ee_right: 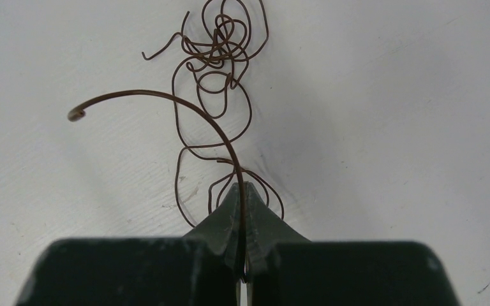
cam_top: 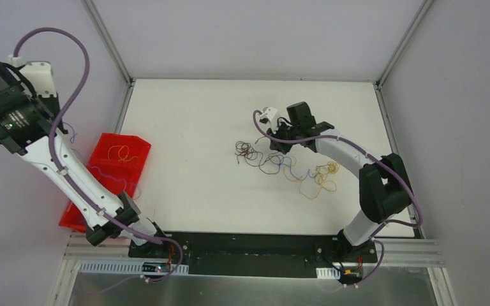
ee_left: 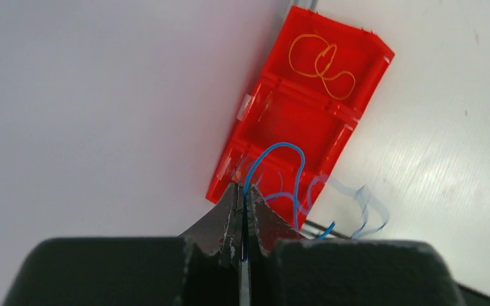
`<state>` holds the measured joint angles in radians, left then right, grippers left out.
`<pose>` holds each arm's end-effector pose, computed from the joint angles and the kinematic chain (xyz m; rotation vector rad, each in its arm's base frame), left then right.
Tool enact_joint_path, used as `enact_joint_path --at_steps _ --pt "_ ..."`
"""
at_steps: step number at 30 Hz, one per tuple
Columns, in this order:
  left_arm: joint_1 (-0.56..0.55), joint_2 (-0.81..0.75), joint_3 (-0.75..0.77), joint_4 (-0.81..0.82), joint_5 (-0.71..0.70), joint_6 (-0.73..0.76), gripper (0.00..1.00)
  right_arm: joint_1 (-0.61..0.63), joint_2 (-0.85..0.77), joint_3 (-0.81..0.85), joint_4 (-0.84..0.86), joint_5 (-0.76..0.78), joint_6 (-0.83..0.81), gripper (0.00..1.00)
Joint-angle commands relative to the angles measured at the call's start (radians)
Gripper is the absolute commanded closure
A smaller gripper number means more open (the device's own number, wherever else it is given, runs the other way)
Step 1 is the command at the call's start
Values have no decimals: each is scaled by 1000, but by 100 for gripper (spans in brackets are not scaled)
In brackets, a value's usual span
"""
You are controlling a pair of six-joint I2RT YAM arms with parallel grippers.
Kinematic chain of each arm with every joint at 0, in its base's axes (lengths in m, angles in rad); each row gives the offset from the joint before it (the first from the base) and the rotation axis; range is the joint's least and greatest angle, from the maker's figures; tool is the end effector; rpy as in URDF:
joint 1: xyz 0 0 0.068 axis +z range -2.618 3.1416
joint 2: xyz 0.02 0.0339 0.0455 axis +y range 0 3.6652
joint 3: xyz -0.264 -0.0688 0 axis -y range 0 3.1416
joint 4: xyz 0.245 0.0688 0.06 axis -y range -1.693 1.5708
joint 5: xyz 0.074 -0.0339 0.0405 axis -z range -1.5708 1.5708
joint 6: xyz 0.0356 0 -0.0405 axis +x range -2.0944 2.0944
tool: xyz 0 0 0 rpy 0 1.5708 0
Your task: Untangle the cables
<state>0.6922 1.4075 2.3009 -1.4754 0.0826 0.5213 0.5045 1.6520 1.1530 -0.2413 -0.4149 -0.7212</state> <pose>0.1369 0.1096 0.5423 -0.1398 2.2106 0.6055 0.3117 0.1885 0.2402 -1.4661 1.7217 0.3638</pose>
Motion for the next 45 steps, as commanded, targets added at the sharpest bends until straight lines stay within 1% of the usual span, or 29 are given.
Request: enact_joint_path --at_steps 1,4,6,8,13,17,23,27,30,35,40,45 --pt "141 78 78 -214 246 -36 100 2 -58 35 -38 -27 17 100" --pt "155 33 26 -215 321 -47 100 3 -66 36 -50 -24 16 100" --pt "161 25 33 -215 324 -66 100 3 -69 34 -53 -23 13 100" --pt "191 24 45 -214 329 -85 100 3 -67 38 -58 -23 13 100" --pt "330 57 93 -212 356 -99 100 5 -67 47 -65 -19 27 100" --pt "406 88 88 -206 394 -76 100 5 -69 45 -74 -16 21 100" --pt "425 94 109 -167 389 -61 100 6 -61 51 -77 -9 18 100" --pt "460 88 93 -134 374 -50 100 10 -54 53 -79 -4 20 100" --pt "511 78 37 -93 363 -31 100 11 -52 52 -82 -1 19 100" --pt "578 45 -127 21 356 14 100 12 -47 52 -90 3 9 100" --pt "596 3 -282 100 364 71 100 12 -37 56 -88 7 11 100" --pt "596 -94 -492 179 403 144 100 12 -35 46 -86 10 19 100"
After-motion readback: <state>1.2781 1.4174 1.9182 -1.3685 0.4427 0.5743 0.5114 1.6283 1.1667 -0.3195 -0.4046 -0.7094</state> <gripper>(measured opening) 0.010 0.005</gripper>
